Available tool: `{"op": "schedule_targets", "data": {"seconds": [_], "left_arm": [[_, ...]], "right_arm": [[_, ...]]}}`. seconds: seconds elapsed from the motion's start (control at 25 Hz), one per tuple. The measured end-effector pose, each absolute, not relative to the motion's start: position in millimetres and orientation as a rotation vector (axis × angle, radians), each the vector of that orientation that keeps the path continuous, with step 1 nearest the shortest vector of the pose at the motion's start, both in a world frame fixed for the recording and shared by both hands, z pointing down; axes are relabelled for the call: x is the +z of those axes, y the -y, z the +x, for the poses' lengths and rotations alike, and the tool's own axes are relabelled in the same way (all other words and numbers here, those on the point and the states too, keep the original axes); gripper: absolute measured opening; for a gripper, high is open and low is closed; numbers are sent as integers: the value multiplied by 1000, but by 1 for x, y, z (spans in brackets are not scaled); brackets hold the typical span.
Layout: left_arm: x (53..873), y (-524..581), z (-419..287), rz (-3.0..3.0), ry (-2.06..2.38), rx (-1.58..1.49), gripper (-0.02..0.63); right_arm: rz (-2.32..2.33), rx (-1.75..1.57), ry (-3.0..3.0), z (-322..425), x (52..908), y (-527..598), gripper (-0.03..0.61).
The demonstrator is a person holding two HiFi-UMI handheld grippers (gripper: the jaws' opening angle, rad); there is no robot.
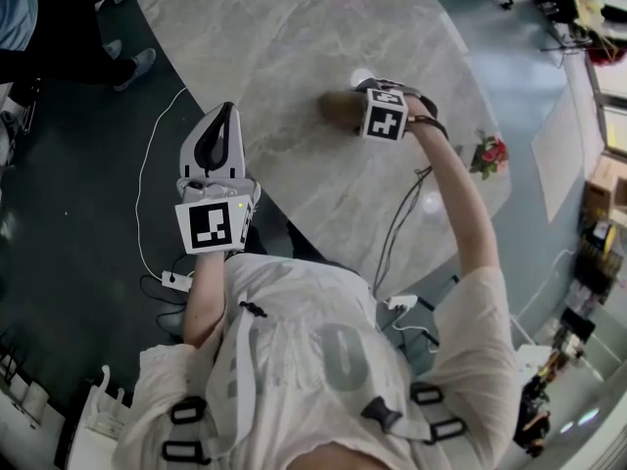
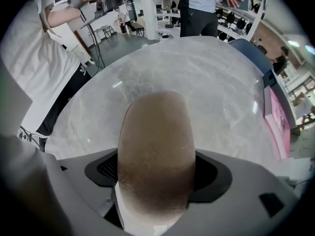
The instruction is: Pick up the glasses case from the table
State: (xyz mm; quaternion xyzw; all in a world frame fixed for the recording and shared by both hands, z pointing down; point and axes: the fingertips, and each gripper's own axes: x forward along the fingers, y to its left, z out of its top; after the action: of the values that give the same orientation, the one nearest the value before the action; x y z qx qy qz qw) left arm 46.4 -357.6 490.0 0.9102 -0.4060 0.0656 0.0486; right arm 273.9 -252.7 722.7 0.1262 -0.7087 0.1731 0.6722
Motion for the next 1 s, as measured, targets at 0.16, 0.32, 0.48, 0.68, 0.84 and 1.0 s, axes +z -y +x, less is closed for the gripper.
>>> {"op": "schedule_targets", "data": {"seconds": [0.16, 0.32, 0.48, 0.68, 0.84, 1.0], "left_arm": [[490, 354, 48, 2781, 1222, 206, 3], [488, 353, 47, 2782, 1222, 199, 3], [487, 349, 48, 2793, 1222, 200, 3], [483, 345, 49, 2800, 1226, 188, 3], [480, 342, 42, 2794, 1249, 187, 3], [470, 341, 40, 2829, 1271, 185, 3]], "right_arm": [[292, 394, 1598, 273, 722, 252, 393], [291, 395, 1592, 273, 721, 253, 393], [298, 395, 1586, 273, 723, 252, 393], [297, 369, 1590, 274, 723, 251, 390], [336, 360, 1597, 274, 717, 259, 387], [388, 346, 1593, 277, 702, 276, 387]]}}
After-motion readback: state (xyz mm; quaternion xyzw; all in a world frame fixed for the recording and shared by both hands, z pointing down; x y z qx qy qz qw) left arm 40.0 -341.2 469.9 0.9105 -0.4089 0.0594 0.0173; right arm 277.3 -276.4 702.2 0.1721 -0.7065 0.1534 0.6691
